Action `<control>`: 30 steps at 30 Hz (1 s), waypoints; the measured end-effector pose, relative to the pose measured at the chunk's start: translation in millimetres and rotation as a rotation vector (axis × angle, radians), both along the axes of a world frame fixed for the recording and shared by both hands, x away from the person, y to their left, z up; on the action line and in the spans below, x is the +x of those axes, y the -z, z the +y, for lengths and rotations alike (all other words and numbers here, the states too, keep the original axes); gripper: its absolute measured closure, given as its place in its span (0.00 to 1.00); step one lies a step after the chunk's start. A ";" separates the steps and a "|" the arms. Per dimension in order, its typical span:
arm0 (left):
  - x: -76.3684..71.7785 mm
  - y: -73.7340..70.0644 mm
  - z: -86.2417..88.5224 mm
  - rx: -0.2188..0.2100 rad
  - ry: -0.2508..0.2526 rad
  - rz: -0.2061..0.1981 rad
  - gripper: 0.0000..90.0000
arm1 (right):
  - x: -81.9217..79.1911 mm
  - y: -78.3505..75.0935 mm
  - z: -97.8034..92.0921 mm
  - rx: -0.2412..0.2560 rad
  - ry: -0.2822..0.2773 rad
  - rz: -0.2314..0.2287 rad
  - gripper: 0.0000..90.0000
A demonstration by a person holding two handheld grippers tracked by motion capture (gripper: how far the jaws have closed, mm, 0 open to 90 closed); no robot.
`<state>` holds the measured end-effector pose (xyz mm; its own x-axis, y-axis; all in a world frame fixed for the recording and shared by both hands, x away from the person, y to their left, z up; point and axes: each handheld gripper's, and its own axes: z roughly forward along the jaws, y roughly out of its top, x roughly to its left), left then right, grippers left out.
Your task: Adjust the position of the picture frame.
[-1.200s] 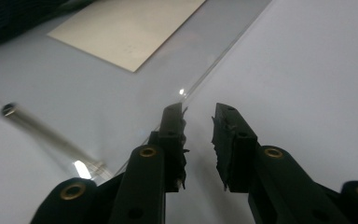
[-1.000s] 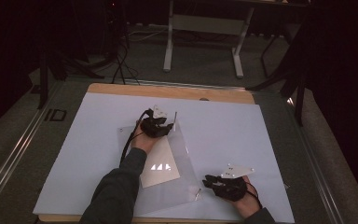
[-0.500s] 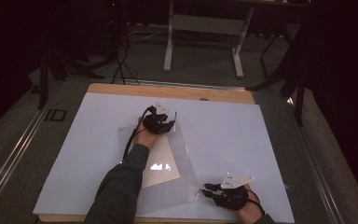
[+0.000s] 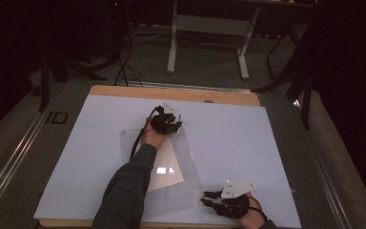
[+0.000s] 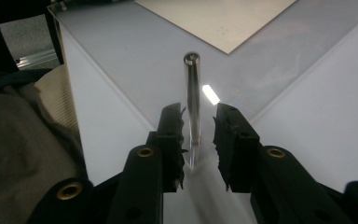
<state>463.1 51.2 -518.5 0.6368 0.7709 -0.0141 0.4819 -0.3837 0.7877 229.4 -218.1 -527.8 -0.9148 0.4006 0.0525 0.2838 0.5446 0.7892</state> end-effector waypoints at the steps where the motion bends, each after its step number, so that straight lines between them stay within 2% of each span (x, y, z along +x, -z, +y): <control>1: 1.1 1.0 -1.0 0.004 0.001 0.005 0.69 | 0.5 0.1 2.3 -0.004 0.001 -0.001 0.82; 3: 3.4 2.7 -2.7 0.014 0.003 0.011 0.71 | 1.1 0.8 6.4 -0.004 0.007 -0.006 0.84; 7: 8.7 5.1 -7.6 0.006 0.031 0.038 0.79 | 0.6 1.6 11.7 0.001 0.015 -0.017 0.89; 9: 11.1 6.4 -10.6 0.021 0.020 0.035 0.81 | -0.2 1.3 13.6 0.002 0.019 -0.022 0.92; 11: 13.9 7.5 -11.1 0.013 0.017 0.042 0.84 | -1.4 1.5 15.2 -0.004 0.023 -0.037 0.92; 15: 19.6 8.6 -14.1 0.025 0.019 0.047 0.84 | -1.7 2.7 15.7 0.009 0.035 -0.033 0.92; 21: 25.7 12.3 -14.7 0.024 0.016 0.062 0.90 | -2.5 5.2 19.4 0.021 0.063 -0.029 0.92; 23: 27.2 12.7 -15.9 0.024 0.019 0.057 0.90 | -2.8 5.6 19.9 0.026 0.073 -0.026 0.92; 30: 27.0 11.1 -17.6 0.067 0.043 0.038 0.94 | -2.4 5.1 19.7 0.042 0.100 0.006 0.92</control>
<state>490.1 33.6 -529.6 0.6694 0.7428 0.0115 0.4931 -0.4558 0.7410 227.0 -198.4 -532.9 -0.8702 0.4867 0.0768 0.3397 0.4797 0.8090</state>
